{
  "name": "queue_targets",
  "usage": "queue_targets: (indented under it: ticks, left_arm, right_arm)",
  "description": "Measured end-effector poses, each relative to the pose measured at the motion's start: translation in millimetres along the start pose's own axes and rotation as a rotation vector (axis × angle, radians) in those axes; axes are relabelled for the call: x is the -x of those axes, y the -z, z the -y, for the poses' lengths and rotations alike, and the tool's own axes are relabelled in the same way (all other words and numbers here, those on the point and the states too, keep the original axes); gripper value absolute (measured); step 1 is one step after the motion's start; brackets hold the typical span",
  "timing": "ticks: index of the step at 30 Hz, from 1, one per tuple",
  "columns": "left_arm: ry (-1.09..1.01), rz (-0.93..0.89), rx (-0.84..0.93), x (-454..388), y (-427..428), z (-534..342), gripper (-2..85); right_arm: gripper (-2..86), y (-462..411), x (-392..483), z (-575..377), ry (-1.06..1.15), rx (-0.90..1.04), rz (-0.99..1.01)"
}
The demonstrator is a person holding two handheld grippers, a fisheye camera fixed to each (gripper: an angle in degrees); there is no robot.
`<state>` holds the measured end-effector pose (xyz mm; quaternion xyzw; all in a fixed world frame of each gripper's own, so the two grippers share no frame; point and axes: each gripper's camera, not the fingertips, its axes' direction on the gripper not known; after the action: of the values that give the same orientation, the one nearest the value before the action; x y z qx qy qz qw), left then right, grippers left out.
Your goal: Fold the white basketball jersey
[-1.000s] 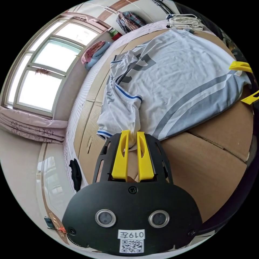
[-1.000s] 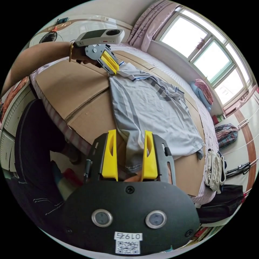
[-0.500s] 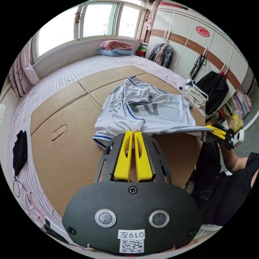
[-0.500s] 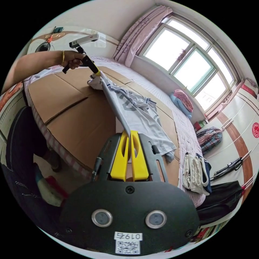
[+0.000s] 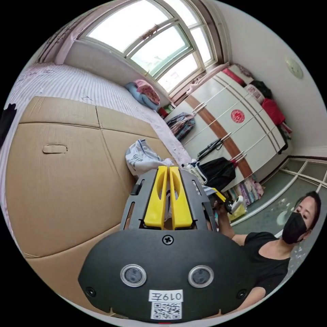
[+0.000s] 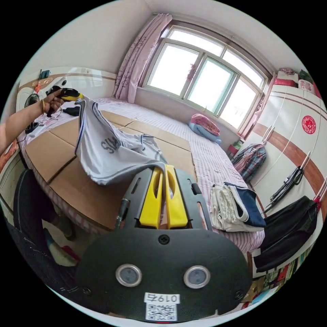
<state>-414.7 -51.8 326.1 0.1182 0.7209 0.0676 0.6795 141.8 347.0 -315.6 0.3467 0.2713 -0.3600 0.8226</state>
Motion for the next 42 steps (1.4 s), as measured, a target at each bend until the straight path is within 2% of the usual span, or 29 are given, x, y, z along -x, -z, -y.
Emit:
queue_targets:
  ticks: [6, 10, 14, 19, 24, 27, 31, 34, 37, 42]
  left_arm:
    - [0.112, -0.152, -0.282, 12.2, 133.7, -1.8, 0.9]
    - [0.093, -0.276, -0.501, -17.8, 232.8, -22.6, 0.9]
    - [-0.016, -0.191, -0.662, -89.6, 331.8, -29.1, 1.1]
    - [-0.093, -0.029, -0.705, -141.1, 395.4, -18.8, 1.1]
    - [-0.024, 0.108, -0.664, -106.5, 408.8, 19.3, 1.2]
    - [0.077, 0.179, -0.613, -44.9, 396.6, 56.2, 1.3]
    - [0.171, 0.171, -0.580, 45.0, 367.5, 116.9, 1.3]
    - [0.169, 0.179, -0.611, 69.6, 352.7, 159.8, 1.3]
    - [0.081, 0.171, -0.662, 56.6, 348.3, 192.1, 1.4]
    - [-0.018, 0.169, -0.686, 41.2, 353.0, 191.1, 1.6]
  right_arm:
    - [-1.0, 56.5, -98.7, 55.7, -0.209, -0.177, 0.171]
    - [-1.0, 113.9, -133.1, 104.2, -0.205, -0.302, 0.194]
    - [-1.0, 153.9, -151.5, 149.6, -0.175, -0.367, 0.255]
    - [-1.0, 160.4, -149.3, 215.7, -0.107, -0.350, 0.233]
    - [-1.0, 90.7, -148.0, 275.3, -0.104, -0.231, 0.271]
    - [-1.0, 21.6, -145.2, 308.8, -0.116, -0.139, 0.281]
    - [-1.0, -55.8, -141.4, 352.7, -0.148, -0.101, 0.226]
    - [-1.0, -74.2, -143.4, 384.0, -0.173, -0.165, 0.171]
    - [-1.0, -64.0, -150.8, 405.6, -0.192, -0.285, 0.107]
    - [-1.0, -41.7, -162.8, 391.4, -0.187, -0.431, 0.120]
